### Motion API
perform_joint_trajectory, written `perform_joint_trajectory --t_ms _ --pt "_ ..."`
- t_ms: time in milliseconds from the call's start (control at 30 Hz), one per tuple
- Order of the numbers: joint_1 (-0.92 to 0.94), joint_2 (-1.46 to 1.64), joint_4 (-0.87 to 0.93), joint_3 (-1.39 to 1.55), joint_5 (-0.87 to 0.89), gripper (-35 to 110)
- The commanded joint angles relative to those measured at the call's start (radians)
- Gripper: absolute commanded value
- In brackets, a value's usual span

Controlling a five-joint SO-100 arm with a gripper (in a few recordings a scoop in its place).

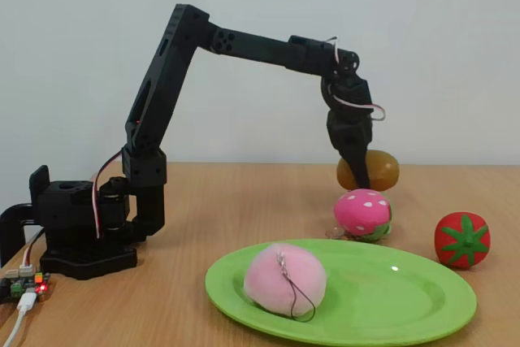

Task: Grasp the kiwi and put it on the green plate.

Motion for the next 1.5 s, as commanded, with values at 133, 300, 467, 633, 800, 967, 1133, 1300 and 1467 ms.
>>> perform_joint_trajectory --t_ms 133,300,467,633,800,967,1133,1300,1467 --pt "-0.003 0.161 0.023 0.000 -0.006 38" --pt "0.029 0.256 0.048 0.054 0.011 39" --pt "0.083 0.367 0.063 0.137 0.020 39" --pt "0.155 0.465 0.074 0.216 0.028 39" --pt "0.227 0.558 0.112 0.285 0.067 39" --pt "0.307 0.632 0.140 0.344 0.114 39" --pt "0.379 0.669 0.187 0.376 0.181 39" --pt "0.457 0.663 0.239 0.376 0.285 39" --pt "0.548 0.647 0.282 0.380 0.356 38"
